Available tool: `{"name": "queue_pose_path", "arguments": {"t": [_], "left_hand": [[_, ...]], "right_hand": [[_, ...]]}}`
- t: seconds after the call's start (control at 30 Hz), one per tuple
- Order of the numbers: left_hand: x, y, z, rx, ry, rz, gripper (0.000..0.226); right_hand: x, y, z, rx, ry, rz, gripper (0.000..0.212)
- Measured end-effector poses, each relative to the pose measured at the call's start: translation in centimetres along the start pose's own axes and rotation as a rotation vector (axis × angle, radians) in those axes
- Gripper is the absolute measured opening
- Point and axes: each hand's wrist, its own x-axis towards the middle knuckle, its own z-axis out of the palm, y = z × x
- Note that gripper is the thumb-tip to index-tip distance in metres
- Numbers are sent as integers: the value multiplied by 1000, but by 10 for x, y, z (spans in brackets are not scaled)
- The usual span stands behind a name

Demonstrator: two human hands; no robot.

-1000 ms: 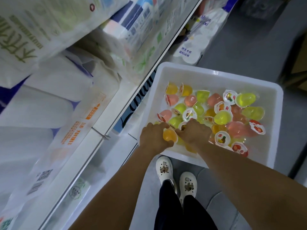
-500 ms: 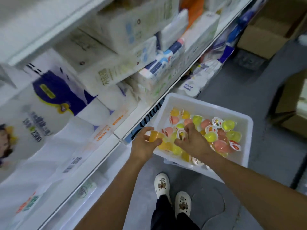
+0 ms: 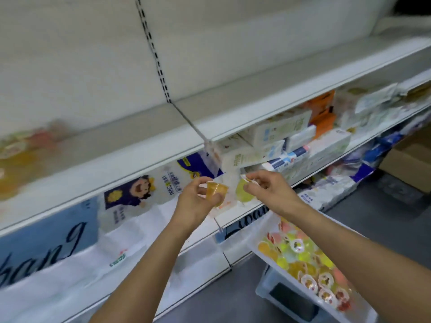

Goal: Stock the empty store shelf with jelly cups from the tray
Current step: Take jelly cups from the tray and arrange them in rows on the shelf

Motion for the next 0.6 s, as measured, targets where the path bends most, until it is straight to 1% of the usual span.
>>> {"name": "queue_pose_path", "arguments": {"t": [0.13,0.27,0.4,0.5,0.6], "left_hand": [[-22,26,-63,36,102,111,34],[-43,44,-129,42,233,153,35],[-63,40,-200,38,355,188,36],[-79,30,-250,75,415,184,36],[-89,22,-296,92,500,177,39]], "right_hand": [[5,-63,29,-12,-30,-146,26],[14,-128,72,5,-76,-256,29],[25,-182,134,-61,-128,-369,30],[30,-208,186,-93,-174,-430,36],[36,-225,235,-239,-203,-484,43]]}}
